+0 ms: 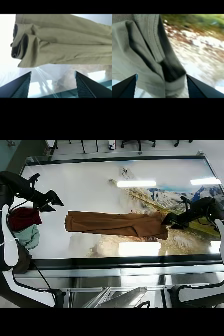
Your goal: Fold the shirts.
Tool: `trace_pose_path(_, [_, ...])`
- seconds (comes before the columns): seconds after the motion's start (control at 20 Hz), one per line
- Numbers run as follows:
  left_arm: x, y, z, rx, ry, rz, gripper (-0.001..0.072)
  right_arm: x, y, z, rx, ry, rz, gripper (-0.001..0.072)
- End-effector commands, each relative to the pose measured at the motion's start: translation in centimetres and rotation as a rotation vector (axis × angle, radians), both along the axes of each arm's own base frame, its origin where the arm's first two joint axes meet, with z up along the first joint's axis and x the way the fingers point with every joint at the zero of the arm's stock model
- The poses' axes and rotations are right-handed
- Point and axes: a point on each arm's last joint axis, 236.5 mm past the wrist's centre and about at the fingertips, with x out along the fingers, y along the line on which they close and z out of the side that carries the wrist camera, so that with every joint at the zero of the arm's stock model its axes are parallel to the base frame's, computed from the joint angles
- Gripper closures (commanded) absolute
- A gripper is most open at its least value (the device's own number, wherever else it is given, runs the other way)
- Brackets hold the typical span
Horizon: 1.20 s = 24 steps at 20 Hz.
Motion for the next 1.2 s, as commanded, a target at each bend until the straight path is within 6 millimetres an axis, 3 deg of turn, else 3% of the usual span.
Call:
trace_pose_path(0.0, [-1.0, -0.1, 1.4, 0.006, -0.05, 0.022, 0.01, 1.3, 1.4, -1.4, 0.092, -0.029, -0.002, 0.0025])
trace_pose_path(0.2, [-3.5, -1.6, 1.1, 0.003, -0.056, 0.0, 0.0102, 1.7, 1.1, -4.4, 0.085, -0.013, -0.012, 0.0038])
trace_pose_path(0.25, [-4.0, -2.2, 1.0, 0.004, -0.065, -0.005, 0.011, 1.8, 1.5, -4.7, 0.105, -0.012, -0.007, 0.0139])
trace_pose_path(0.3, [-4.3, -3.1, 0.9, 0.005, -0.084, -0.014, 0.0195, 1.9, 2.1, -4.9, 0.135, -0.017, 0.0, 0.0297])
trace_pose_path(0.35, [-4.4, -4.2, 0.8, 0.003, -0.115, -0.035, 0.0396, 2.0, 2.7, -5.0, 0.168, -0.02, 0.005, 0.0443])
trace_pose_path(0.4, [-4.4, -5.6, 0.6, 0.007, -0.15, -0.058, 0.0641, 2.0, 3.0, -5.3, 0.186, -0.011, -0.004, 0.0599])
trace_pose_path(0.45, [-4.4, -7.2, 0.4, 0.007, -0.184, -0.087, 0.0692, 1.9, 3.0, -5.5, 0.191, -0.005, -0.006, 0.069])
trace_pose_path(0.65, [-4.7, -15.8, -1.2, -0.003, -0.282, -0.227, 0.0693, 2.2, 2.7, -4.5, 0.185, -0.031, -0.001, 0.0692])
trace_pose_path(0.8, [-4.5, -23.5, -4.7, -0.019, -0.338, -0.322, 0.0693, 2.6, 3.0, 0.3, 0.196, -0.095, 0.043, 0.0692])
trace_pose_path(1.0, [-5.3, -33.9, -10.6, -0.037, -0.342, -0.473, 0.0693, 2.4, 3.7, 11.5, 0.189, -0.244, 0.164, 0.0691])
trace_pose_path(1.15, [-6.1, -41.3, -12.4, -0.127, -0.33, -0.528, 0.0693, 1.5, 4.5, 19.1, 0.178, -0.344, 0.23, 0.0691])
